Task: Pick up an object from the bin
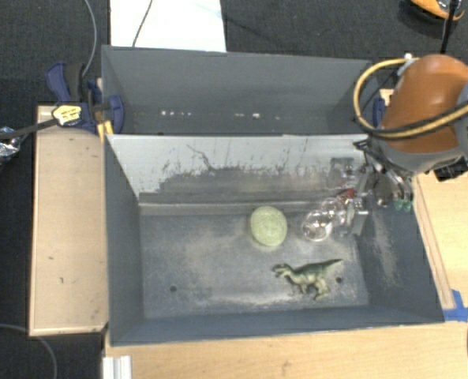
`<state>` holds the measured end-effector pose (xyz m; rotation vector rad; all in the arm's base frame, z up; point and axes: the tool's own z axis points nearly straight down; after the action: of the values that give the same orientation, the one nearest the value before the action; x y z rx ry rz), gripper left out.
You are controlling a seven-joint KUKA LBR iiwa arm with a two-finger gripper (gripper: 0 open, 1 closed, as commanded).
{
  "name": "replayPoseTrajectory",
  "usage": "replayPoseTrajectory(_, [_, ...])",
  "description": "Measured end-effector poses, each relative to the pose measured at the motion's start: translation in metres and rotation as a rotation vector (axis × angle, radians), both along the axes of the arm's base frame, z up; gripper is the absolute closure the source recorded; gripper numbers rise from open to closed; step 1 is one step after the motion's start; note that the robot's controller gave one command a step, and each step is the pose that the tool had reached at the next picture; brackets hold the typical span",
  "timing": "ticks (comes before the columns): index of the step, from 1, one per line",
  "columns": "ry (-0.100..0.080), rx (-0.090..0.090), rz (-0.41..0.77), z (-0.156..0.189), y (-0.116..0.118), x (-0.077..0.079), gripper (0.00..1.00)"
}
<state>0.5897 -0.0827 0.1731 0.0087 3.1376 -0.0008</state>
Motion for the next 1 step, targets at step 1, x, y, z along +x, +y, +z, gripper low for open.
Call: replayPoseTrajectory(1, [-0.005,-0.002,0.136,-0.0336,-0.0098,0.0028,0.00])
